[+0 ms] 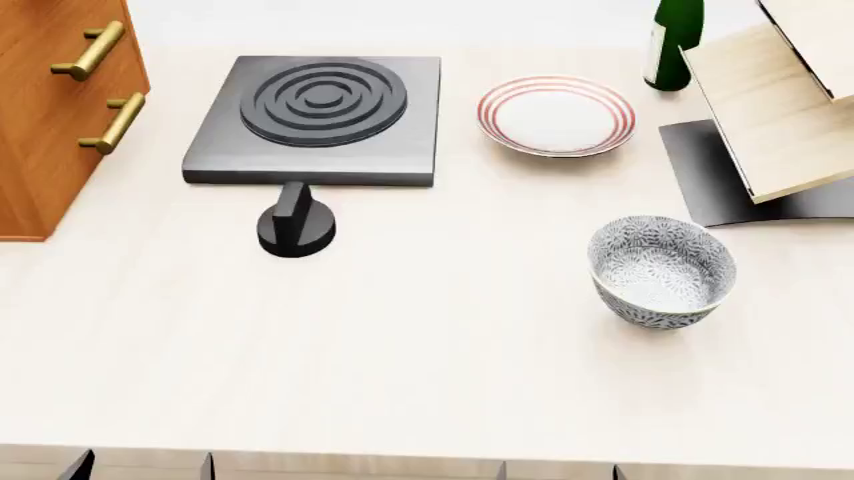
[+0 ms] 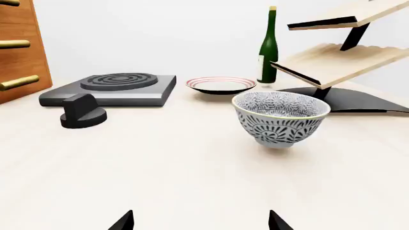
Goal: Put the bowl on the stove.
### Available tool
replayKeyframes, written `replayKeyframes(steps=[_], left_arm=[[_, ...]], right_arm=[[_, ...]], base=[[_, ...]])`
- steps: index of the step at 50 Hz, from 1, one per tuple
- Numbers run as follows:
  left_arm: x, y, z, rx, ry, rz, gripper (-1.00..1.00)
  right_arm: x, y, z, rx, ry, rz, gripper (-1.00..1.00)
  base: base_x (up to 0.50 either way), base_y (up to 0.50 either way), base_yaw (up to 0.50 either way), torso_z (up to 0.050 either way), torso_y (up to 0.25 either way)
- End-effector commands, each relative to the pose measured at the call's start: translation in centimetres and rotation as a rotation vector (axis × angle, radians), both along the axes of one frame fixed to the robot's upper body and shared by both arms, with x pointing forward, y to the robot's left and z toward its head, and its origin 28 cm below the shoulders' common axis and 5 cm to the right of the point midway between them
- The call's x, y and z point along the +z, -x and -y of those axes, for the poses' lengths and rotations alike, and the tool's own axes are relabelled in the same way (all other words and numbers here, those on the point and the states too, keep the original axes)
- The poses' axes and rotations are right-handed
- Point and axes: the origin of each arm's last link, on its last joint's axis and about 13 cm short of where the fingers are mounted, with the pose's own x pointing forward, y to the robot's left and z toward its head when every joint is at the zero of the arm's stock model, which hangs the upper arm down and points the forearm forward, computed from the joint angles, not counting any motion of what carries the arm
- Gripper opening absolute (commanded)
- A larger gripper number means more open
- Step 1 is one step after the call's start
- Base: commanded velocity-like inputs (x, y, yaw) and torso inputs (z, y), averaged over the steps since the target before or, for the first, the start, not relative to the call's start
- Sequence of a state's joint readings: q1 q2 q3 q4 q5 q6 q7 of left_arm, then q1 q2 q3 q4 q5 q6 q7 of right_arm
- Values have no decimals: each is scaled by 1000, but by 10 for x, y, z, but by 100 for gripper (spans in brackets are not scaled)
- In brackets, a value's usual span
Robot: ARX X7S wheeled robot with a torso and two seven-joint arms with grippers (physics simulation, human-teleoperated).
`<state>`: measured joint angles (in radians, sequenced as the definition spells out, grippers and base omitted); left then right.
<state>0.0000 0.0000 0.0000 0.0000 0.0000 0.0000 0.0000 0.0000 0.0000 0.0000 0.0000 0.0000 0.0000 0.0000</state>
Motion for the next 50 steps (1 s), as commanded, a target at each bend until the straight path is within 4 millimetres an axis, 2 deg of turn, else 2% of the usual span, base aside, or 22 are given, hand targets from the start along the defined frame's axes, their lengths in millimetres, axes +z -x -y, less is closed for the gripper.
replayKeyframes(steps=[1, 29, 31, 32, 34, 47, 50], left_arm=[[0, 0, 0, 0, 1, -3, 100], [-3, 0, -1, -6, 22, -28, 100], [-2, 2, -1, -27, 19, -72, 100], [-2, 3, -1, -28, 74, -83, 100], [-2, 3, 0, -44, 53, -40, 100], [0, 3, 0, -57, 71, -31, 100], [3, 3, 0, -65, 74, -21, 100]], right_arm=[[-2, 0, 0, -4, -9, -1, 100], [-6, 1, -1, 23, -28, -31, 100], [-6, 1, -1, 23, -30, -31, 100], [-6, 1, -1, 23, -29, -31, 100], [-6, 1, -1, 22, -30, -30, 100], [-4, 0, -1, 17, -52, -46, 100], [2, -2, 0, 22, -62, -42, 100]], base=[[0, 0, 0, 0, 0], [0, 0, 0, 0, 0], [0, 0, 0, 0, 0], [0, 0, 0, 0, 0], [0, 0, 0, 0, 0], [0, 0, 0, 0, 0], [0, 0, 0, 0, 0]])
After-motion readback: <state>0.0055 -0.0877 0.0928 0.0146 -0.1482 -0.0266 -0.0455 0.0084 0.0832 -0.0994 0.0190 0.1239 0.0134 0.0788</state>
